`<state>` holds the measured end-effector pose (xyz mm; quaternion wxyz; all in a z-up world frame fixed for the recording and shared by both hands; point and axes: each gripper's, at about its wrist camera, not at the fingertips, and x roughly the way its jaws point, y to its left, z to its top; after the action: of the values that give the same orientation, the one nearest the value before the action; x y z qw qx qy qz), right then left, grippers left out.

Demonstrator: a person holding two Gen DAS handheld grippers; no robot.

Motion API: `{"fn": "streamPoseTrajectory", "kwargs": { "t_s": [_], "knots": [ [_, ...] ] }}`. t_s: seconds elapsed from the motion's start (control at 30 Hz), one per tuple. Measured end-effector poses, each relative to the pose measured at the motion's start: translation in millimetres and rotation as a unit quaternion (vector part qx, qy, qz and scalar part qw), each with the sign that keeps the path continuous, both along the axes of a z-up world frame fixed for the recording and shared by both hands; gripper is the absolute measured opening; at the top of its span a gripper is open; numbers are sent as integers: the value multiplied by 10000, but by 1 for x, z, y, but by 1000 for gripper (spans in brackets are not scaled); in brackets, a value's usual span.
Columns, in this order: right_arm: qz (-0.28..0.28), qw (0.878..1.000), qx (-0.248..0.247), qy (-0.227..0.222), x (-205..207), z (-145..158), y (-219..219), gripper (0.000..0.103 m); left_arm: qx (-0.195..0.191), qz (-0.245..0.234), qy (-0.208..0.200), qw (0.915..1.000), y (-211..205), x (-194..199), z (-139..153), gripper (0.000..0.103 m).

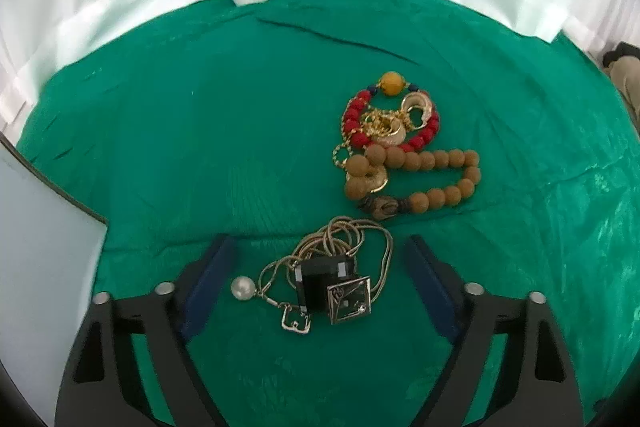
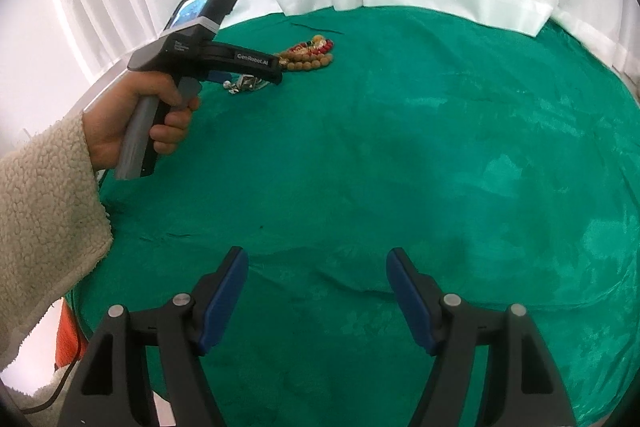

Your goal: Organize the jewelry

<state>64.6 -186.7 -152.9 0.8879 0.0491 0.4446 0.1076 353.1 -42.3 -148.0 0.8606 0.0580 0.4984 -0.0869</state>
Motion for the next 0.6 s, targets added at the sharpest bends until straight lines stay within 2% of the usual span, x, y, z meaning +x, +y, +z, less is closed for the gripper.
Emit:
{"fn": "streamPoseTrajectory", "kwargs": {
  "t_s": [0.03, 0.1, 0.2, 0.53, 0.57, 0.6],
  "knots": [
    [-7, 10000, 20, -6, -1, 0, 0, 73, -11, -6, -49, 10000, 0, -1, 0, 74],
    [-22, 10000, 23, -41, -2, 2, 0, 73, -25, -24, -120, 9999, 0, -2, 3, 51],
    [-68, 9999, 29, -78, -5, 4, 0, 73, 35, -43, -112, 9999, 0, -1, 5, 27],
    [-186, 9997, 102, -86, -10, 4, -11, 73, -163, 120, 157, 9997, 20, -40, 13, 23],
    [-192, 9997, 106, -84, -10, 4, -11, 73, -204, 136, 195, 9995, 24, -47, 15, 19],
    [-194, 9997, 111, -84, -10, 5, -10, 73, -268, 132, 218, 9993, 28, -55, 16, 9]
  ]
}}
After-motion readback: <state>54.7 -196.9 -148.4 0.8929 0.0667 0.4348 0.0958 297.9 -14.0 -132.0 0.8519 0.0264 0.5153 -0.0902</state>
